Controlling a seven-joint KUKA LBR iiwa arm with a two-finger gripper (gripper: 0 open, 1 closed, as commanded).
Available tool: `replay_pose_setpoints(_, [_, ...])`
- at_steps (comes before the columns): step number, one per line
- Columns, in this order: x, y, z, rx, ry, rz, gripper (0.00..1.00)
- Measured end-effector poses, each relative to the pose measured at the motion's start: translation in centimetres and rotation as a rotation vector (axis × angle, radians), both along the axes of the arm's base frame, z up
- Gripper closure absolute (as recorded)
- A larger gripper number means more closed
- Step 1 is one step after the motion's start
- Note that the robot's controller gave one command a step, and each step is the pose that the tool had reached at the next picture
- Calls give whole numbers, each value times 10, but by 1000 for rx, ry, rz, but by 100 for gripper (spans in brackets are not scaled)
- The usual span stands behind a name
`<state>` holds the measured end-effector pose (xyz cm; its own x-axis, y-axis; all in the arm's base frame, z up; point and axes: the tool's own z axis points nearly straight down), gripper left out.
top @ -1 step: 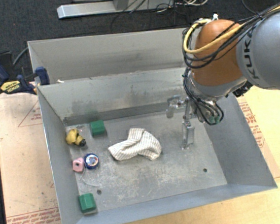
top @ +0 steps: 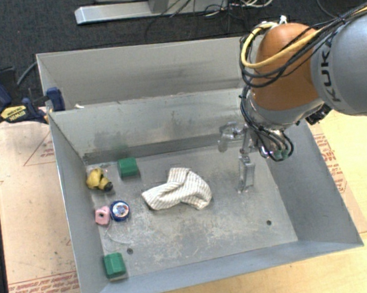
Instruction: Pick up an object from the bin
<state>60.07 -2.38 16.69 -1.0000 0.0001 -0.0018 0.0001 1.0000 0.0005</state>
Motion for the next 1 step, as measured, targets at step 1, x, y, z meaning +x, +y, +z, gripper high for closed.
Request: replay_pose_setpoints(1, [-2,40,-85,2,1,-49,0])
